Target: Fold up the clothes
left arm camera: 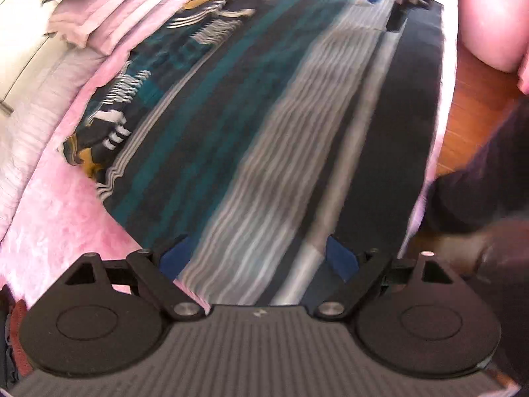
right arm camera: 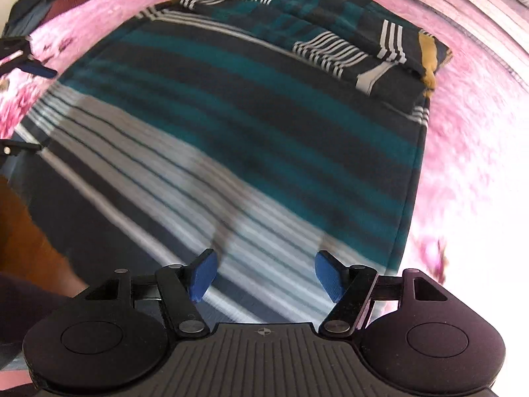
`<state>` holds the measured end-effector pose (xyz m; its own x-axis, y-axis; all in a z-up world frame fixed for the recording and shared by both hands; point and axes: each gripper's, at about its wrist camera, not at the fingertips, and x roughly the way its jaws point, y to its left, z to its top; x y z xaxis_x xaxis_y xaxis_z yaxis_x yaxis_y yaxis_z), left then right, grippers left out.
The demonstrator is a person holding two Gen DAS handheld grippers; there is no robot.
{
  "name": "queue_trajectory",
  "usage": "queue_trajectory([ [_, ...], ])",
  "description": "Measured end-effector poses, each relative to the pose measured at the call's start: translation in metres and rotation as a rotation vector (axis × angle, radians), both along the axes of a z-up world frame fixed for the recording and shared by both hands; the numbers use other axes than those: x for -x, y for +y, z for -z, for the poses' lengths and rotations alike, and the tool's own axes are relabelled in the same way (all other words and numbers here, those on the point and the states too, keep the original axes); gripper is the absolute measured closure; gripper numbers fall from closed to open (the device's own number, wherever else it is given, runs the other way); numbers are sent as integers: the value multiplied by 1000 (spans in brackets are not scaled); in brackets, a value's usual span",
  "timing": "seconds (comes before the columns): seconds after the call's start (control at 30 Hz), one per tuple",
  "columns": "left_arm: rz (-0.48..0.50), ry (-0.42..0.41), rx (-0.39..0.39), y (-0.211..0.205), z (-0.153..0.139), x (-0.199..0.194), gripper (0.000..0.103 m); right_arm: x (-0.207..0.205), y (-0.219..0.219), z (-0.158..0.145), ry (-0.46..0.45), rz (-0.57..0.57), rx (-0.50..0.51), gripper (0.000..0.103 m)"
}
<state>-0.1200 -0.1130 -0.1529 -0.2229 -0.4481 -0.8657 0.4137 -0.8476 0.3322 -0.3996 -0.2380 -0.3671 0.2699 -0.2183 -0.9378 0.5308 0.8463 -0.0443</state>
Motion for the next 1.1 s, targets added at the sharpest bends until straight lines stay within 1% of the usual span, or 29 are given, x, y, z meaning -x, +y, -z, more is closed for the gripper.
queue_trajectory([
  [0.07,92,-8,14,23,-3,-5,16,1,15,-4,6,8,8,34],
  [0.1,139,-10,24,35,-5,-7,16,0,24,-6,11,-6,8,34],
  [0.17,224,-41,48,60,-1,-8,16,-1,40,-9,20,-35,9,34],
  [0.27,277,-118,109,80,14,-3,16,-2,60,-8,29,-86,0,34],
  [0.37,323,-195,184,90,33,5,16,-3,67,-1,33,-93,-4,34],
  [0.4,325,-210,201,90,38,8,17,-3,68,0,32,-95,-1,34],
  [0.43,321,-221,210,92,43,10,20,-3,67,0,30,-98,7,34],
  [0.5,304,-234,220,90,48,15,30,-1,65,1,26,-103,21,34],
  [0.53,295,-235,222,87,48,17,49,-1,65,2,24,-106,29,34],
  [0.57,283,-230,196,85,43,17,65,1,63,1,22,-103,37,34],
  [0.6,272,-225,169,82,38,18,70,4,62,0,20,-85,44,34],
  [0.63,260,-220,143,80,32,18,79,9,61,-2,18,-65,50,34],
  [0.67,248,-215,117,77,27,19,97,13,61,-5,16,-58,55,34],
  [0.7,244,-210,123,76,20,18,100,16,63,-8,14,-55,62,34],
  [0.77,220,-181,128,71,-1,16,101,21,68,-15,-7,-76,79,34],
  [0.9,119,-115,103,45,-33,14,101,19,89,-28,-70,-164,126,34],
  [1.0,75,-79,88,26,-42,17,101,0,109,-22,-110,-273,142,33],
  [1.1,67,-72,84,17,-46,19,101,-26,126,-9,-143,-389,169,33],
])
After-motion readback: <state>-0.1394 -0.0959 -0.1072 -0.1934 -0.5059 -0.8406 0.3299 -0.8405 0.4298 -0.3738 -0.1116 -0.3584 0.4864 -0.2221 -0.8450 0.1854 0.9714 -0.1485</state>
